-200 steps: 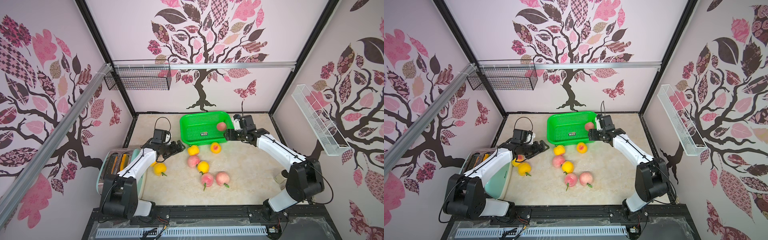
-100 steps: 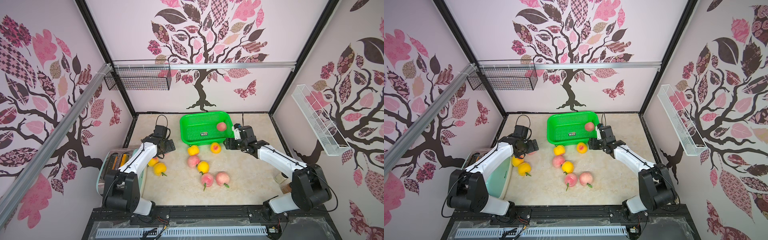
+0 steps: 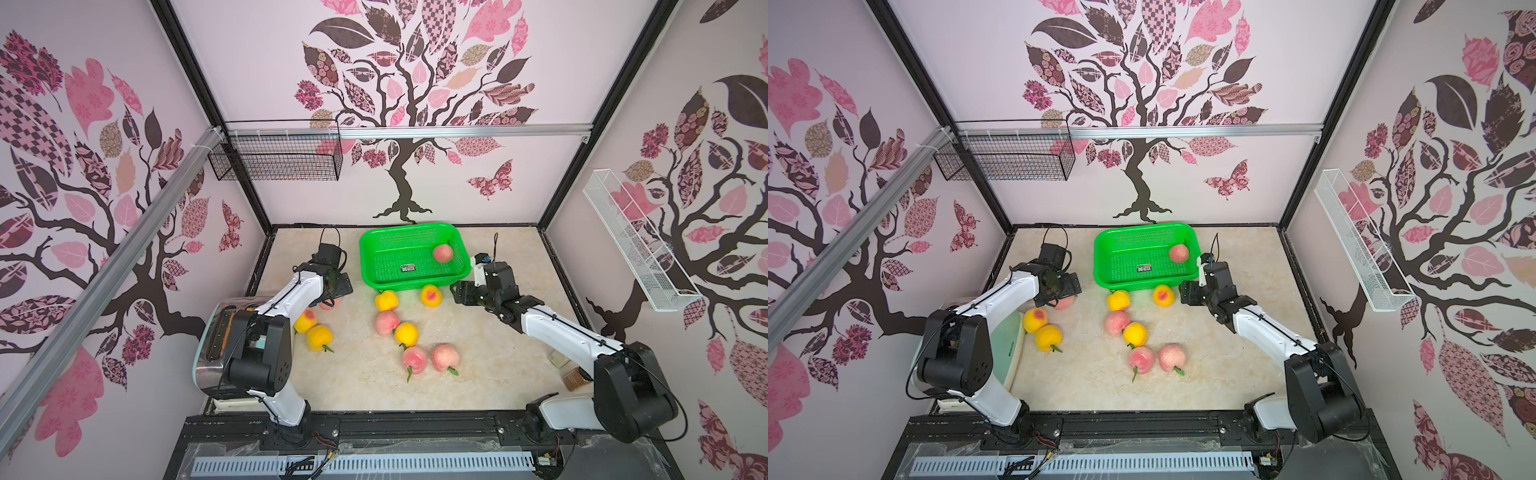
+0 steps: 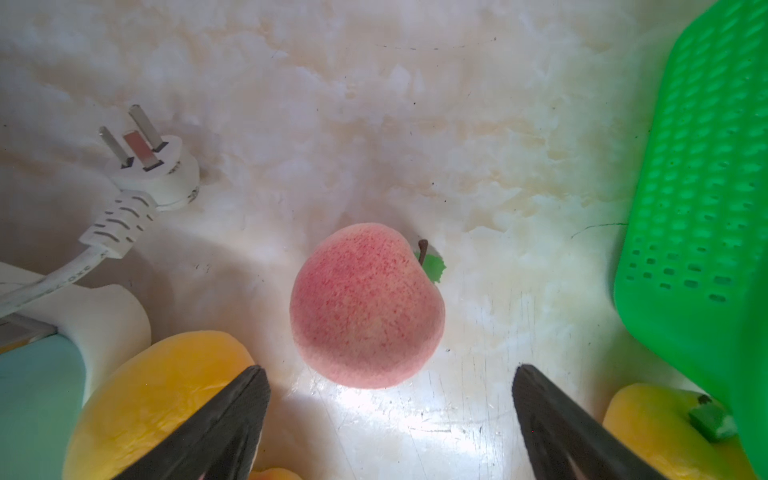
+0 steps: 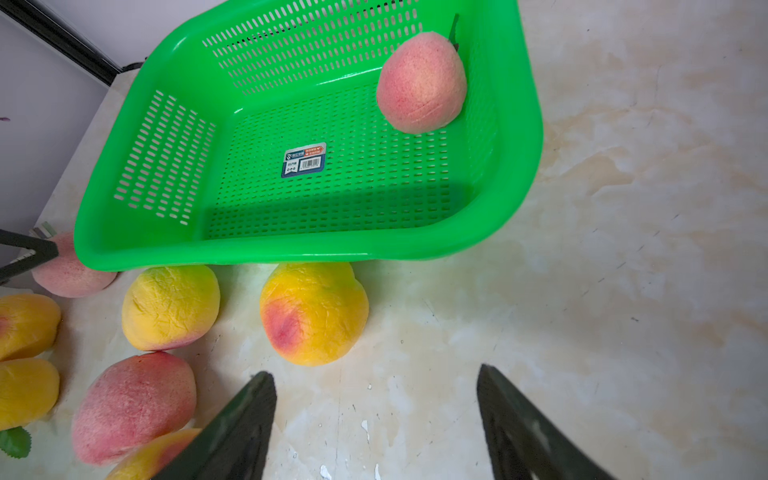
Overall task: Put the peaches into the basket
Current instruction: Pick up the peach from the center of the board.
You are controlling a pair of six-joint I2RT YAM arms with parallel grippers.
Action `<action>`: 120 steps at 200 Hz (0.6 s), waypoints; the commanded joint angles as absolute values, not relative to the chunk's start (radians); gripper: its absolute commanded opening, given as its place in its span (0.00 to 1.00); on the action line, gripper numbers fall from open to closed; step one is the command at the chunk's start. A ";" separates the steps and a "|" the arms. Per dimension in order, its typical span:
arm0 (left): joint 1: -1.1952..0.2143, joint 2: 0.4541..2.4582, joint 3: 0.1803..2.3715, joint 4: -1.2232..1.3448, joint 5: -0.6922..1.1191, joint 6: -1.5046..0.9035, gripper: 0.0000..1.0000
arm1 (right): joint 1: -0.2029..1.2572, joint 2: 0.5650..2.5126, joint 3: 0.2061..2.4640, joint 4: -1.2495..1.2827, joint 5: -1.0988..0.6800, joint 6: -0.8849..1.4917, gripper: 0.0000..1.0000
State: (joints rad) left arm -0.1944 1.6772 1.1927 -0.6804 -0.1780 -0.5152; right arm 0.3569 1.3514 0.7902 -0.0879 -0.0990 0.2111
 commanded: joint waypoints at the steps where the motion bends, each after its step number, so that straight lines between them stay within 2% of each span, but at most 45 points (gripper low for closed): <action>1: -0.191 1.708 1.214 -0.684 -0.183 -0.502 0.96 | 0.363 1.324 0.783 -0.051 -0.072 0.226 0.78; 120: -0.144 1.774 1.188 -0.653 -0.143 -0.491 0.91 | 0.366 1.339 0.771 -0.038 -0.072 0.233 0.78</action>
